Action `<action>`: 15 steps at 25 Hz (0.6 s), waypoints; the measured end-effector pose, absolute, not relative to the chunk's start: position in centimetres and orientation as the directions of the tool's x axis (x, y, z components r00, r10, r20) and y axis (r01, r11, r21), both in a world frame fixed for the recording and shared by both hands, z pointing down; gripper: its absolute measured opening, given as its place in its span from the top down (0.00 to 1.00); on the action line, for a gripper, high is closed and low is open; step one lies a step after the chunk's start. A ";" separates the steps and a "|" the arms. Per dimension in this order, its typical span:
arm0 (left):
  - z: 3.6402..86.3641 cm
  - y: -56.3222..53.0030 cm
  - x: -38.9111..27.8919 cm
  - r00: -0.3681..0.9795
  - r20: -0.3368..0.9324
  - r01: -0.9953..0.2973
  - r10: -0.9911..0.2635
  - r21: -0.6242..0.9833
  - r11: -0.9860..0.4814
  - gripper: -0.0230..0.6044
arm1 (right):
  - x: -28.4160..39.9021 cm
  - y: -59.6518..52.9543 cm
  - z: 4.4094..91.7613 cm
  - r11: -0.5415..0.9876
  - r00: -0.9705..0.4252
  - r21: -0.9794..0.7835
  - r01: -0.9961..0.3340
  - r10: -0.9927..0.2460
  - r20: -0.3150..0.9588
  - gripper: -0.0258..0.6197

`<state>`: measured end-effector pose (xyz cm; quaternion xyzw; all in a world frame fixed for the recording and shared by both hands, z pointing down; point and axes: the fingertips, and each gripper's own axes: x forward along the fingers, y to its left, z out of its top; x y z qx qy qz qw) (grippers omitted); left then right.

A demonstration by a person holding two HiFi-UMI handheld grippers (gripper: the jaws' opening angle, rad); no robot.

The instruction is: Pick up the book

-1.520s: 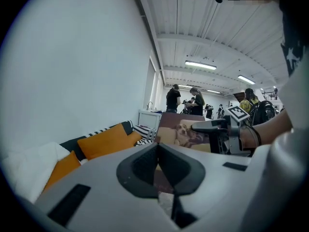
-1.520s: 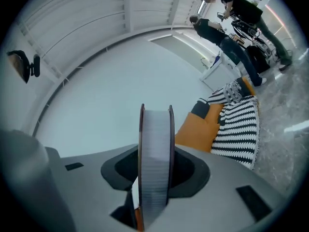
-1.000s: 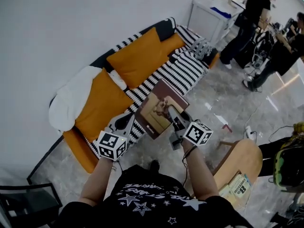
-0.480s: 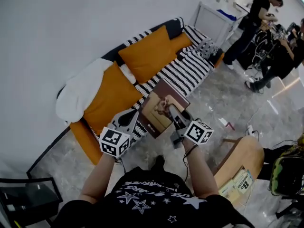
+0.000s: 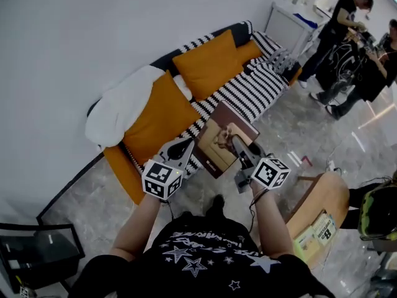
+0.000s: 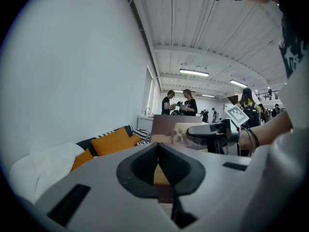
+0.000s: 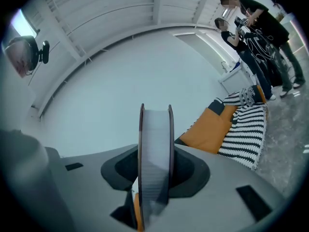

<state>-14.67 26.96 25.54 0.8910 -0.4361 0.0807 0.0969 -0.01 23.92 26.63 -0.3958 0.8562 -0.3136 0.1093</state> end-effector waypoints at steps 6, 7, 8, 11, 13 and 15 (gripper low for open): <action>25.7 29.4 -16.9 0.624 0.226 -0.779 -0.748 0.105 -0.619 0.96 | -1.7 27.2 26.9 0.475 -0.648 -0.610 -0.635 -0.757 0.085 0.73; 25.7 29.7 -17.3 0.627 0.224 -0.777 -0.746 0.104 -0.621 0.96 | -2.0 27.7 26.9 0.472 -0.644 -0.609 -0.637 -0.760 0.086 0.73; 25.7 30.0 -17.7 0.629 0.223 -0.775 -0.745 0.103 -0.624 0.96 | -2.3 28.1 26.9 0.469 -0.641 -0.608 -0.640 -0.762 0.087 0.73; 25.9 31.0 -18.9 0.635 0.225 -0.770 -0.739 0.107 -0.629 0.96 | -3.3 29.4 27.2 0.458 -0.633 -0.606 -0.650 -0.768 0.098 0.73; 26.1 31.7 -19.6 0.640 0.226 -0.766 -0.734 0.111 -0.634 0.96 | -4.0 30.3 27.6 0.451 -0.629 -0.607 -0.655 -0.770 0.106 0.73; 26.4 32.1 -20.3 0.644 0.227 -0.762 -0.730 0.113 -0.637 0.96 | -4.8 31.0 27.8 0.448 -0.627 -0.607 -0.657 -0.771 0.110 0.73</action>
